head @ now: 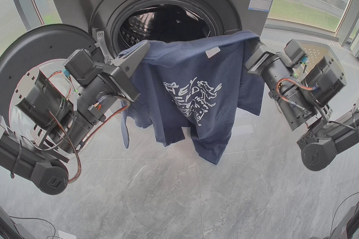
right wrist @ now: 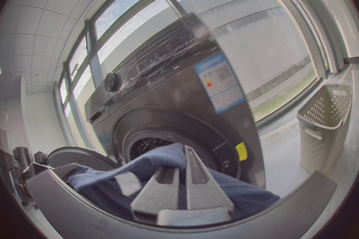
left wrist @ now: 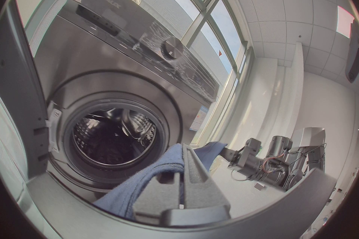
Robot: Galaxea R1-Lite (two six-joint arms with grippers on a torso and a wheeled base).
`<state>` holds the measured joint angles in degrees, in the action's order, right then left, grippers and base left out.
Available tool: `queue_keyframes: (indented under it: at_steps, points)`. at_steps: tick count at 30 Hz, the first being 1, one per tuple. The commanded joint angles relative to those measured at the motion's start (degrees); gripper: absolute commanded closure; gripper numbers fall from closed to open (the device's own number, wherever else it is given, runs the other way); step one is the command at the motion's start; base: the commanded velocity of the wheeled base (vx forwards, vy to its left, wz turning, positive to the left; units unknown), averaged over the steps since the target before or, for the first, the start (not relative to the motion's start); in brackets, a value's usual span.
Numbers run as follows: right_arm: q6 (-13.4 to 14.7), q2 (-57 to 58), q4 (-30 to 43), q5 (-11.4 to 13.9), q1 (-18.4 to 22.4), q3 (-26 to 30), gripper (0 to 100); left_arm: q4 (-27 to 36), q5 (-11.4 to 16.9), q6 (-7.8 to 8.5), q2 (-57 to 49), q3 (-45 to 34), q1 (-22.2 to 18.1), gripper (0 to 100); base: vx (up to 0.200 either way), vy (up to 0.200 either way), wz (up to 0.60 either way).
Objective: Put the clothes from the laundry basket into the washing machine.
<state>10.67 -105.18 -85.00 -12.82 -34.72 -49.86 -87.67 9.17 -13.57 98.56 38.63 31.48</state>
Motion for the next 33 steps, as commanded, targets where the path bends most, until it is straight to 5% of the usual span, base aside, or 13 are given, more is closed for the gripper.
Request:
queue_keyframes:
  at_steps: [1,8,9,20,33]
  points:
    - [0.1,-6.1,0.2,0.3,-4.0,0.0,100,0.7,-0.1,-0.05,3.1,2.1,3.4,100,0.000,0.000,0.00]
    - [0.1,-13.7,-2.5,0.9,-7.6,0.1,100,-0.2,-0.1,0.03,5.5,3.3,3.3,100,0.000,0.000,0.00]
    - [0.1,-13.8,-2.4,0.9,-7.9,0.5,0,-0.2,-0.1,0.12,5.5,3.4,3.4,100,0.000,0.000,0.00]
    - [-0.6,-16.4,-2.6,4.8,-8.2,17.1,0,0.0,-0.1,0.12,4.9,5.9,2.6,100,0.000,0.000,0.00]
    - [-0.7,-17.2,-3.1,5.8,-6.6,20.2,0,-0.4,-0.1,0.12,4.7,5.8,1.6,100,0.000,0.000,0.00]
